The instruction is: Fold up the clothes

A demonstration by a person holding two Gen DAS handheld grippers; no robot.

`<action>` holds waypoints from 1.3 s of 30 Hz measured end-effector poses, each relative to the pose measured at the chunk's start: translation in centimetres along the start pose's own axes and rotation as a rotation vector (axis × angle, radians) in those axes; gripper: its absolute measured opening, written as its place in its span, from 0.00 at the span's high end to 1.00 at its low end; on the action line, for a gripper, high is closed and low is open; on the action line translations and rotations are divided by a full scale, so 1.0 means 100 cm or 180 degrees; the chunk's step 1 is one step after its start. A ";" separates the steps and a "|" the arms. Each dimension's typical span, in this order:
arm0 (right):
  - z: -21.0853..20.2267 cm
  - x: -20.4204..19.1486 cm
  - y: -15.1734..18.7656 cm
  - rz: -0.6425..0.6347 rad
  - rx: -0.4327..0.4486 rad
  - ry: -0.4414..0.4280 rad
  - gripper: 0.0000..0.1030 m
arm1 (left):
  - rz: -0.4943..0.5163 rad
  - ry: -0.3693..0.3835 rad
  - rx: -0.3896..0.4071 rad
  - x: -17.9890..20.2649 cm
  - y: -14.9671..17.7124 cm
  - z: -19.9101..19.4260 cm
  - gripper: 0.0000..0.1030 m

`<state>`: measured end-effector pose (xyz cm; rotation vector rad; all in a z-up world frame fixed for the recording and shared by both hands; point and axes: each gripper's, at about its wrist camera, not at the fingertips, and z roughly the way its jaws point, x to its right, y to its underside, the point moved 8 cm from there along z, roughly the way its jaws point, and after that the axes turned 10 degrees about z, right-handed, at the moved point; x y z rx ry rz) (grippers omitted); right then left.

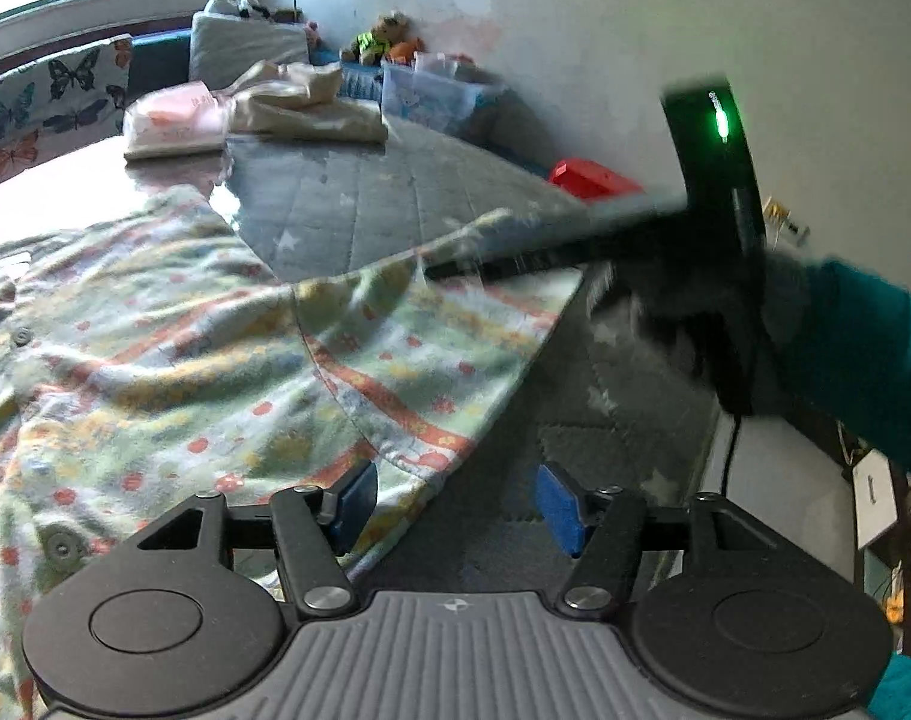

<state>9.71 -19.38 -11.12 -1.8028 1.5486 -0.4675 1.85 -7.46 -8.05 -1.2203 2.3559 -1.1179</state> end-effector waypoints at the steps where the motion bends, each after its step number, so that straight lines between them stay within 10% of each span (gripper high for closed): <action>1: 0.000 0.000 0.005 -0.0028 -0.0037 0.0018 0.44 | -0.0065 -0.0079 0.0043 -0.007 0.002 -0.008 0.38; 7: -0.015 -0.018 -0.001 -0.0183 0.0000 0.0005 0.31 | -0.0458 -0.0556 0.0303 -0.051 0.017 -0.061 0.38; 15: -0.010 -0.128 -0.008 -0.0698 -0.0010 -0.0725 0.21 | -0.1134 -0.1152 0.0283 -0.120 0.068 -0.104 0.38; 30: 0.029 -0.241 0.024 -0.1543 -0.0237 -0.1036 0.21 | -0.1427 -0.1375 0.0411 -0.133 0.111 -0.146 0.39; 39: 0.010 -0.238 0.038 -0.1577 -0.0331 -0.1127 0.20 | -0.2095 -0.2748 0.0348 -0.229 0.170 -0.241 0.40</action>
